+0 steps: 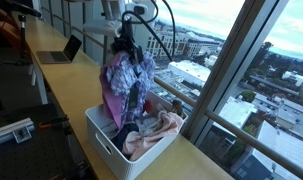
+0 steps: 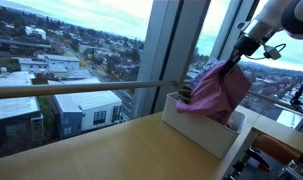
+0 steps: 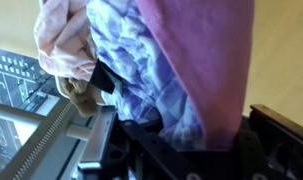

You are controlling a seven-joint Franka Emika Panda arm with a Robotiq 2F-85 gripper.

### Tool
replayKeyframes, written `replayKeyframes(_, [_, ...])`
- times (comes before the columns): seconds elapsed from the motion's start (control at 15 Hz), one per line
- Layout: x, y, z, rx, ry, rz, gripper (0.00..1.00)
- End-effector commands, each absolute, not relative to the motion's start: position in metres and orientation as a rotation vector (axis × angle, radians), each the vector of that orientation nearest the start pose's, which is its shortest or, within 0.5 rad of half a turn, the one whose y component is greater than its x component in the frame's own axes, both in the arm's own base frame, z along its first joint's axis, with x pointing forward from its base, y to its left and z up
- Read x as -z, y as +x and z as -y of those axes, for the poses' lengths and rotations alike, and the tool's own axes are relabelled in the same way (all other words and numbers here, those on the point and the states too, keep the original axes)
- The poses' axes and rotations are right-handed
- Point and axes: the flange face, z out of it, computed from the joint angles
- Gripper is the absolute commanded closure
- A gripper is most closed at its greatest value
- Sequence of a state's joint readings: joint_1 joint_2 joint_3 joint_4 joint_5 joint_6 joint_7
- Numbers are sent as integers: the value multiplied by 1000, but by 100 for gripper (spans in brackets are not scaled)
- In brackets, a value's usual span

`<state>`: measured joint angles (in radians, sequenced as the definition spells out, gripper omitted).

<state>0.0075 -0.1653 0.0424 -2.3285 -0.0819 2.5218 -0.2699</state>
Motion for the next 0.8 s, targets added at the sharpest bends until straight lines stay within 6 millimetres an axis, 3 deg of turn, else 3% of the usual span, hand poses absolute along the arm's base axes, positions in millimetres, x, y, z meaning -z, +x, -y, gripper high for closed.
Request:
replayKeyframes(0.0, [-485,495,-114,633,-3120,754,100])
replayKeyframes(0.27, [-506,475,-229,670,-3085,901,100])
replayKeyframes(0.4, [-502,471,-262,656,-3073,939,100])
replayKeyframes(0.47, [-503,468,-272,642,-3067,954,100])
replayKeyframes(0.53, [-490,471,-277,625,-3067,958,100])
replayKeyframes(0.73, [-453,483,-272,529,-3065,946,100])
